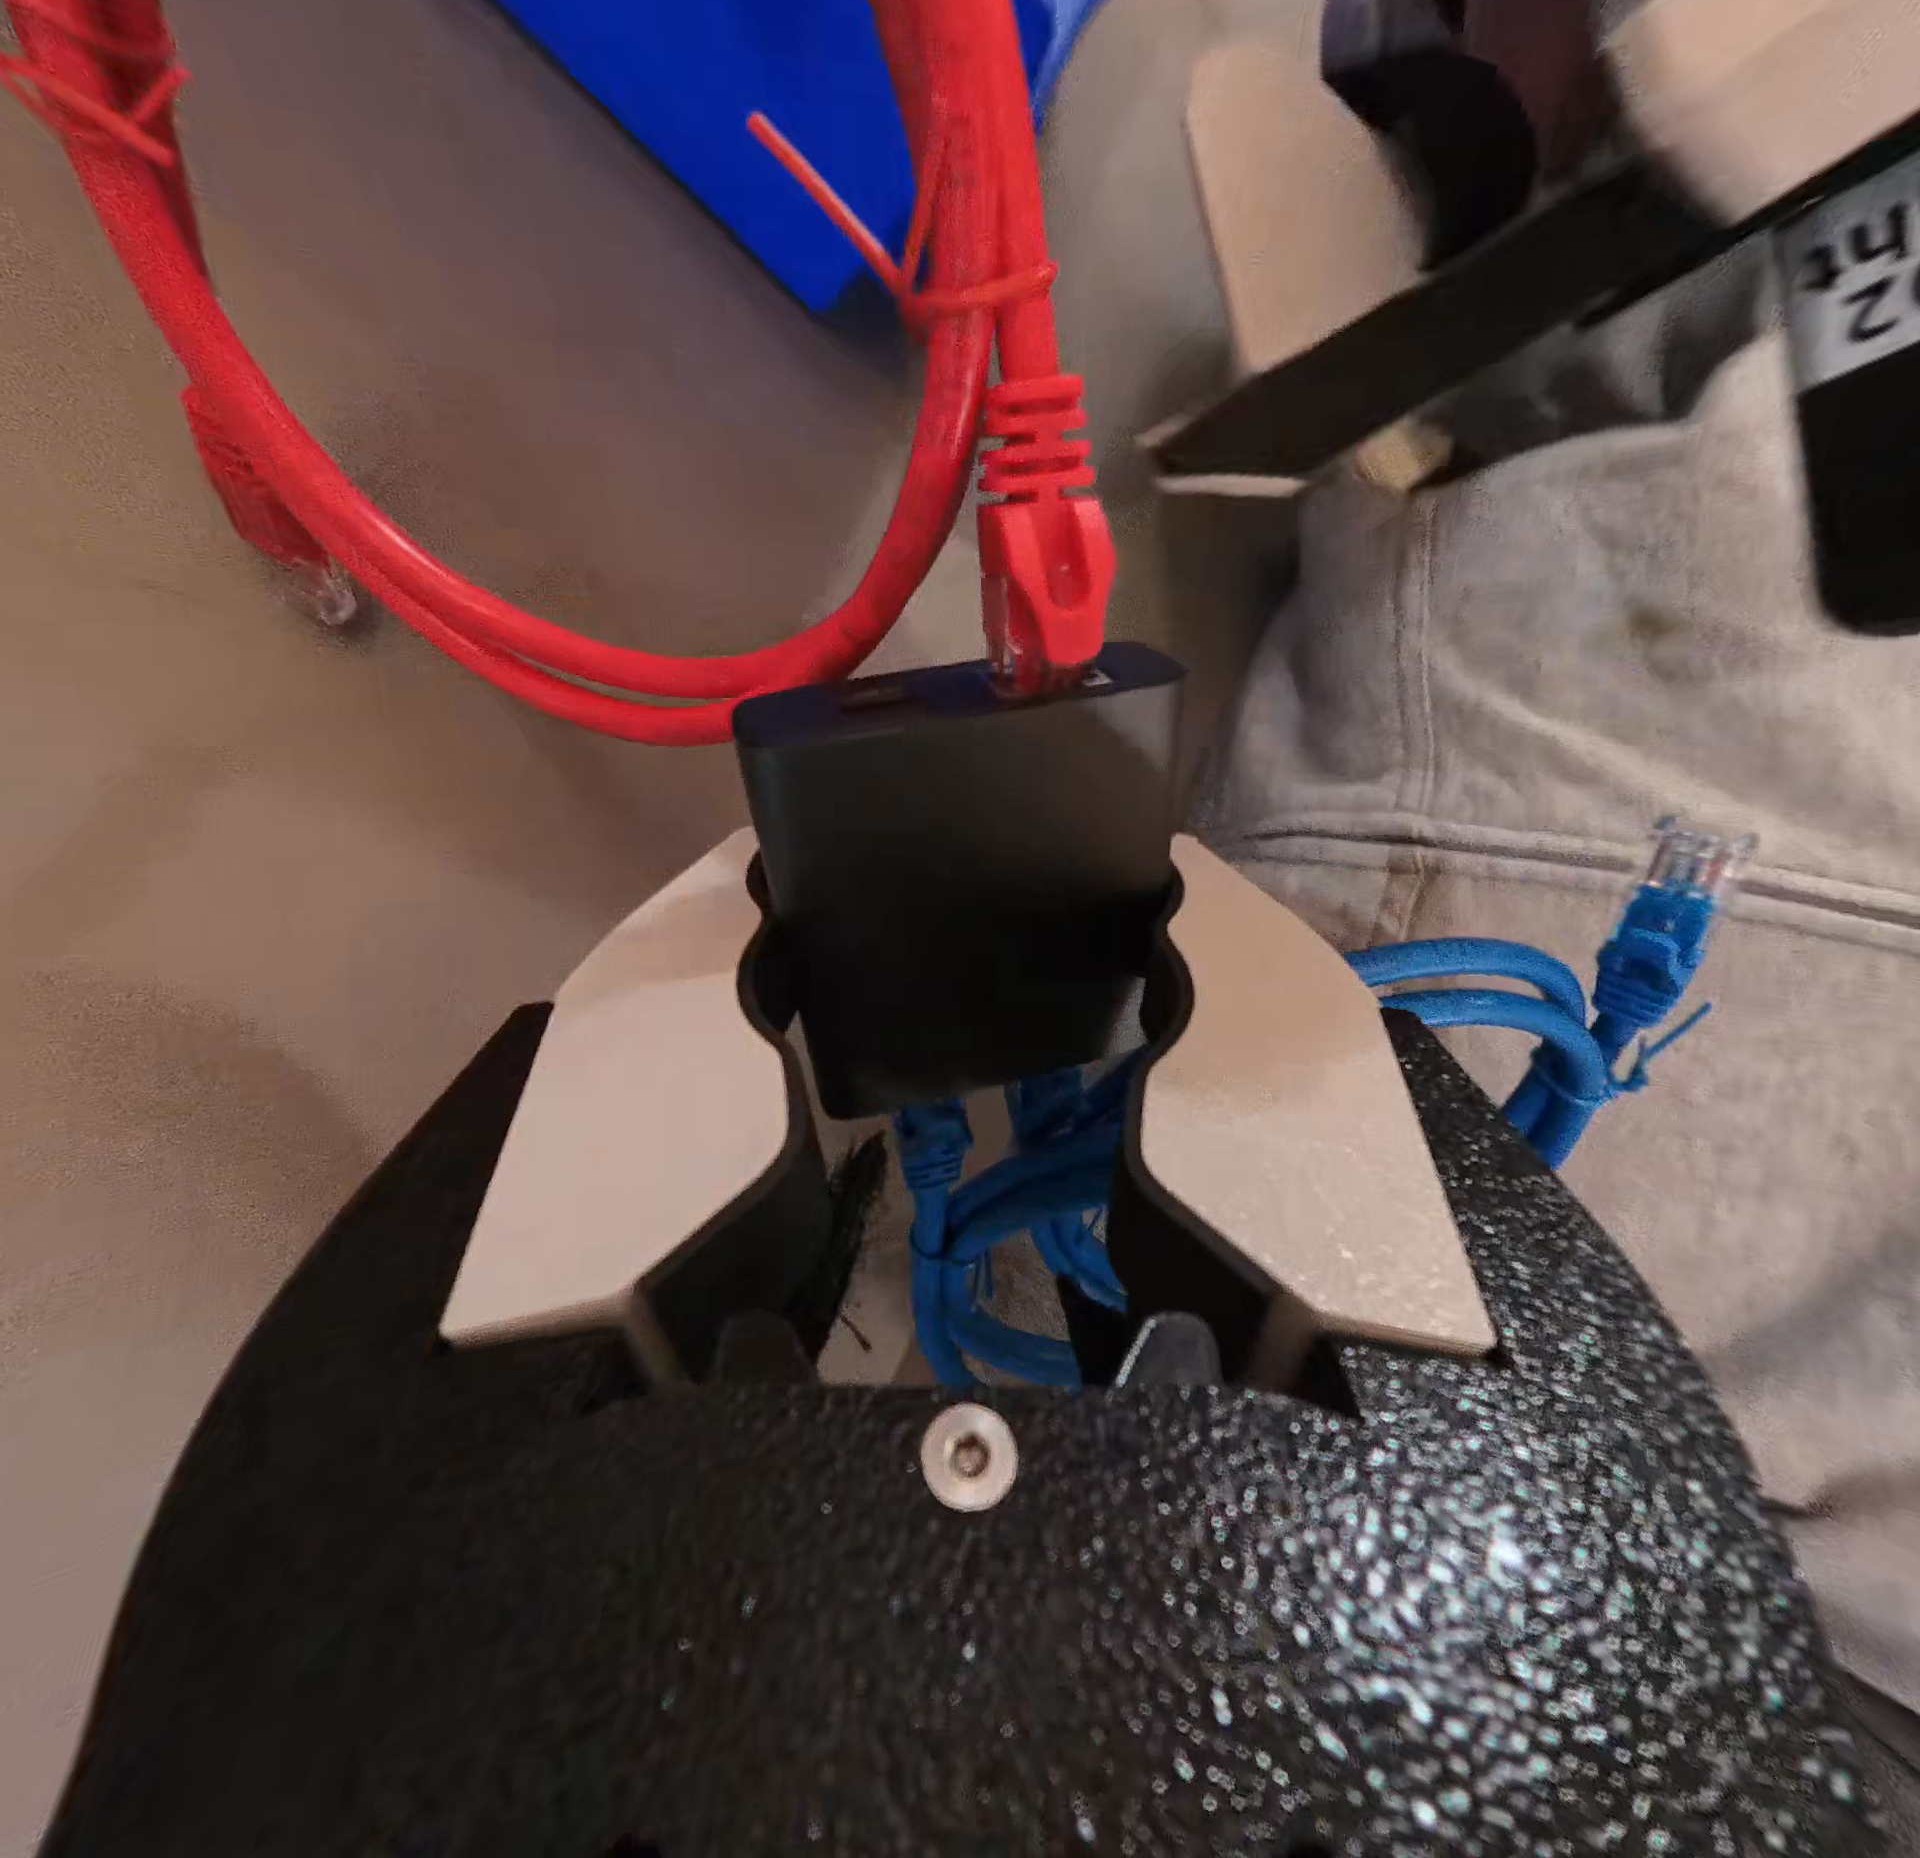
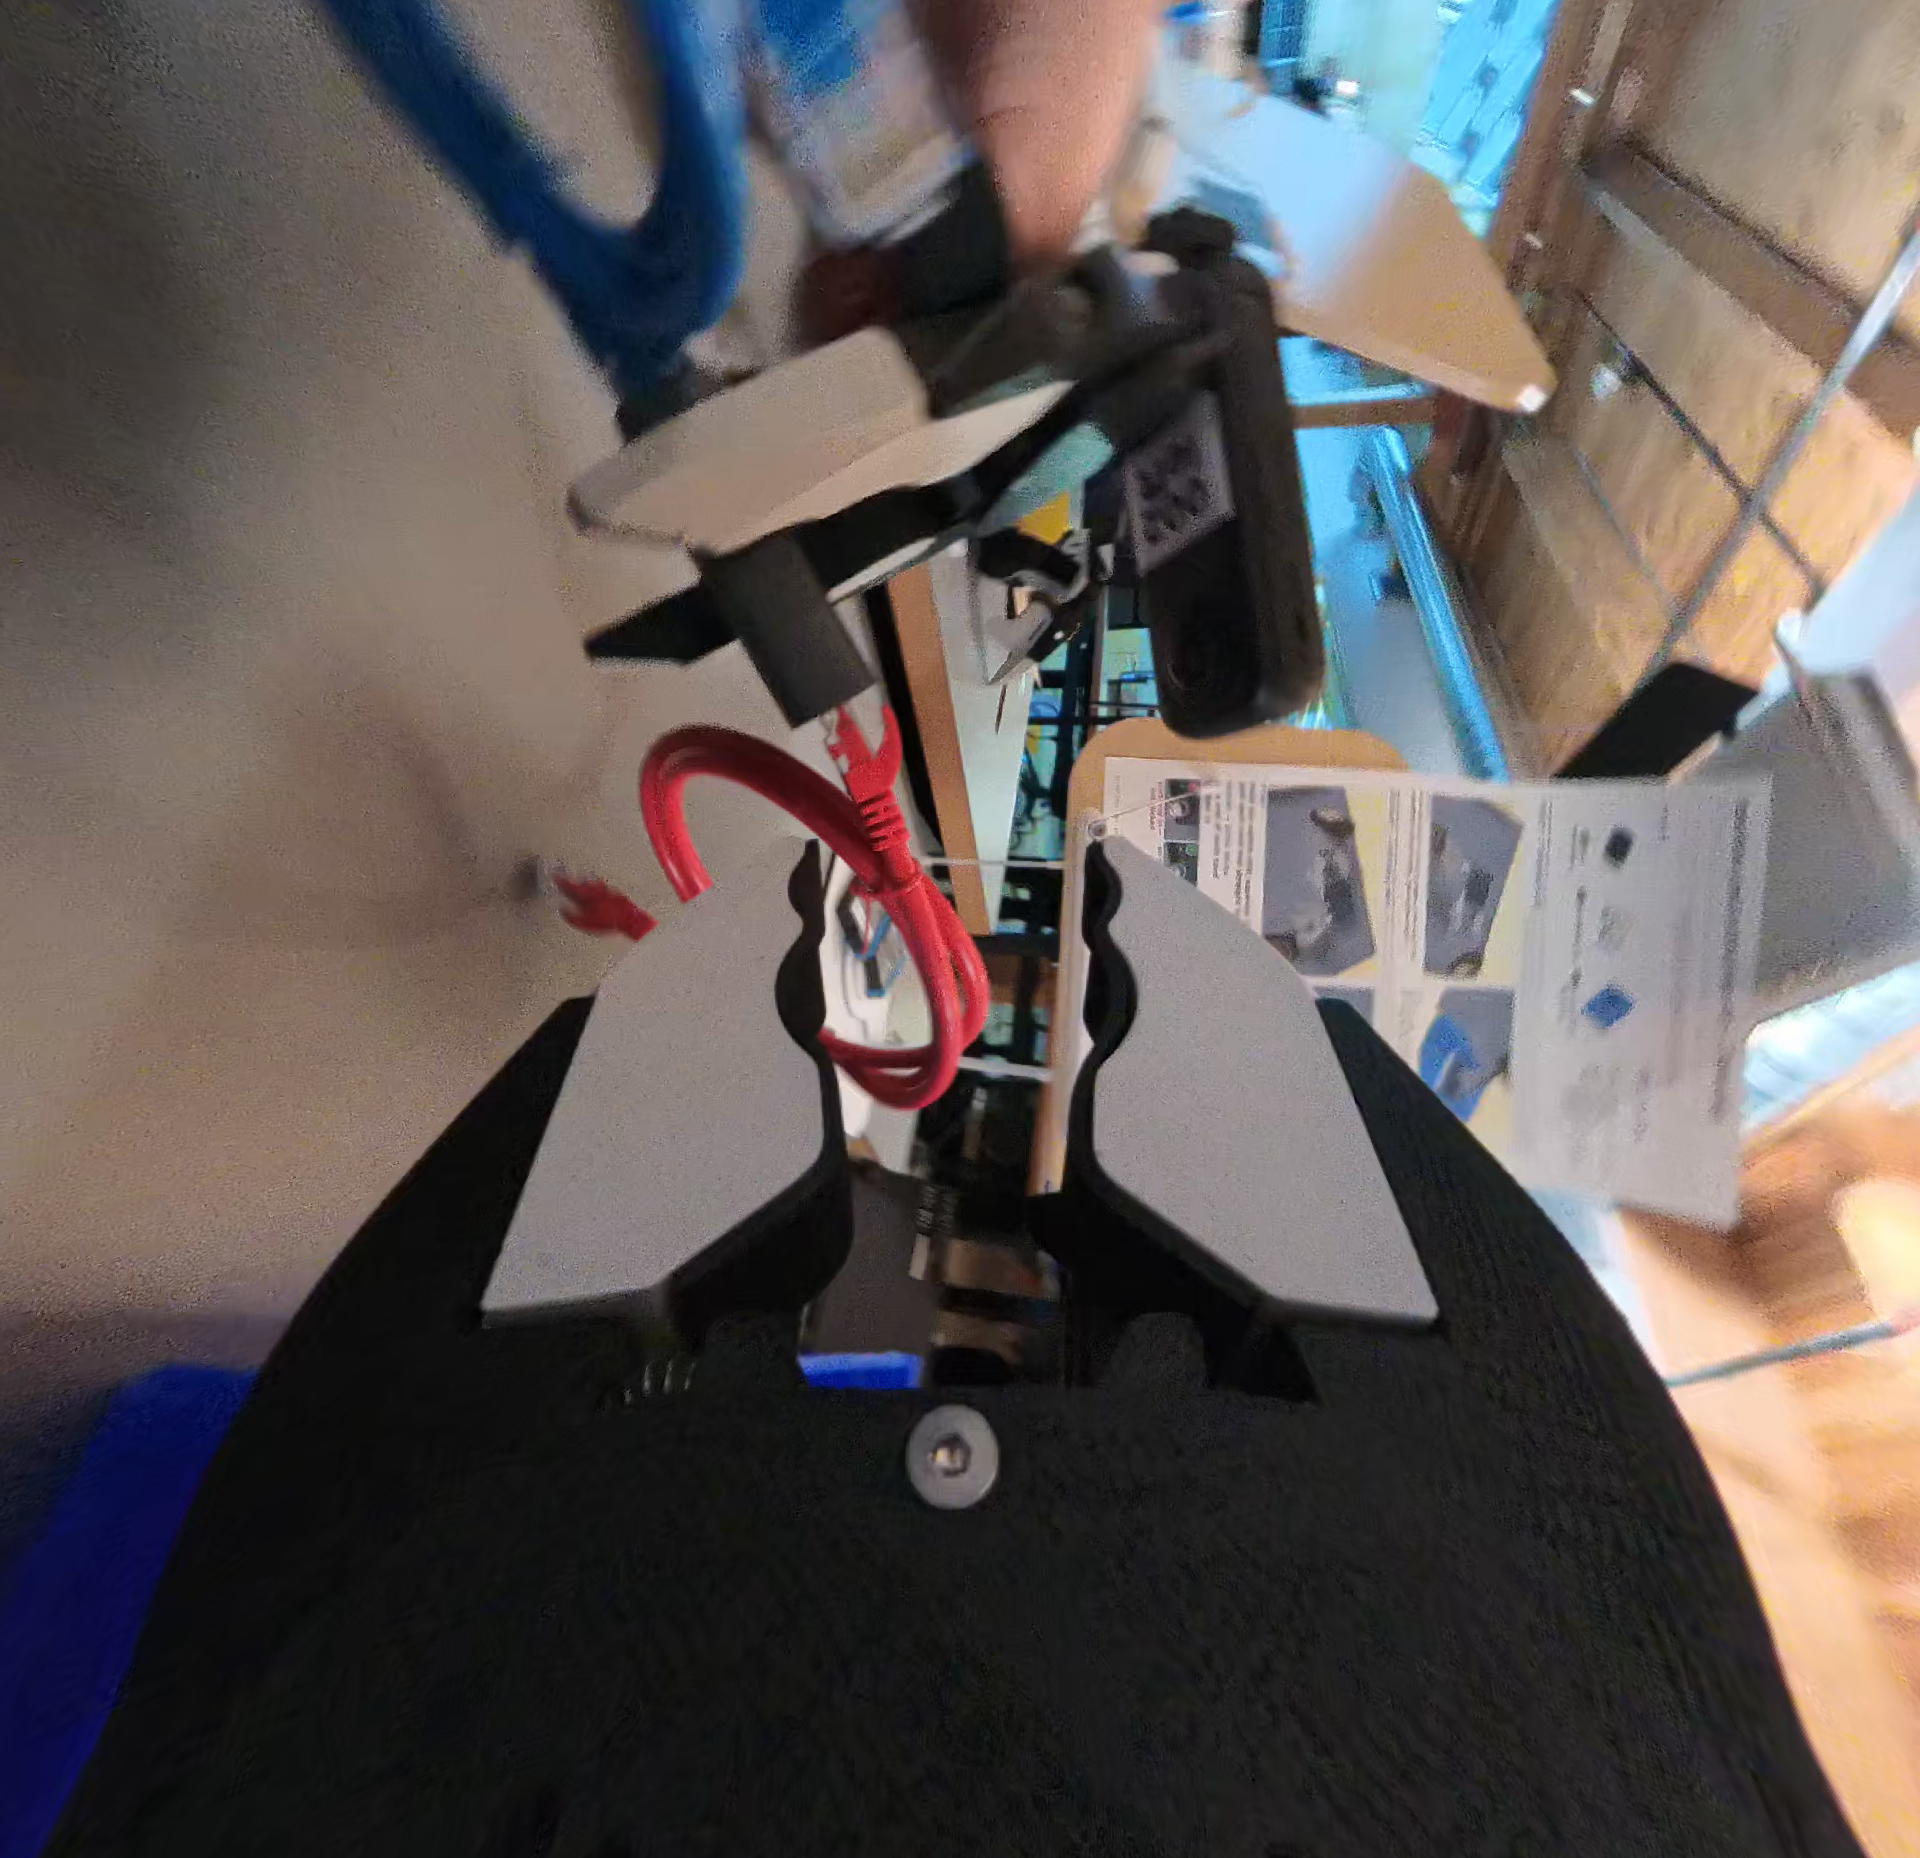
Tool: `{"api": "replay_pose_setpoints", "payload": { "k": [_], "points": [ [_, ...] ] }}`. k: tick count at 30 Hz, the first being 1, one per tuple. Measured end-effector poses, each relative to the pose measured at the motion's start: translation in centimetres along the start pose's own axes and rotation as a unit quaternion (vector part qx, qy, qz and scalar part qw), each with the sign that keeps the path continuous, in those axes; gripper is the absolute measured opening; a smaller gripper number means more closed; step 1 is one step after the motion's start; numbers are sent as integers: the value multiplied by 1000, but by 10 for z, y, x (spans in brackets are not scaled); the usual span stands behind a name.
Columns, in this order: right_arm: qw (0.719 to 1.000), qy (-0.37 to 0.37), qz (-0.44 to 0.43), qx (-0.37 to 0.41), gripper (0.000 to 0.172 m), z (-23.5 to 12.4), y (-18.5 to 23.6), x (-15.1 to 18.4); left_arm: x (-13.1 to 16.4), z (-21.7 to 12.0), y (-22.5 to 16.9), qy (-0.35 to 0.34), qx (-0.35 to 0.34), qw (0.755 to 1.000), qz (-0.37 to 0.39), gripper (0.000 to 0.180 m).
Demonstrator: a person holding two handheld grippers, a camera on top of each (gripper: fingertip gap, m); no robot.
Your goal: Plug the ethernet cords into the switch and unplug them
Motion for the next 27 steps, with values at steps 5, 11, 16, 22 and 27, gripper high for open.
{"api": "replay_pose_setpoints", "payload": {
  "k": [5, 11, 16, 22, 27],
  "points": [
    [993, -30, -96, -69, 45, 9, 31, -3, 7, 18, -11, 45, 53, 998, -11, 66],
    [988, -50, -128, -72, 30, 14, 41, -9, 12, 22, -13, 63, 59, 996, -23, 66],
    [996, -15, -39, -83, 17, 17, 36, -5, 1, 15, -4, 17, 9, 1000, 8, 63],
    [995, 57, 28, -73, 14, 28, 32, 14, -32, -37, 4, -147, -104, 981, 76, 82],
    [983, 122, 133, -43, 14, 40, 9, 42, -40, -95, -19, -250, -303, 896, 208, 81]
  ]
}}
Point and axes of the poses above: each gripper's, where its closed fingertips meet, z out along the fingers, x out of its underside, y = z × x across the jaws, the point moved 2 cm from there along -z, back along the fingers, and after that the axes turned 10 degrees about x, right-handed, at the moved point
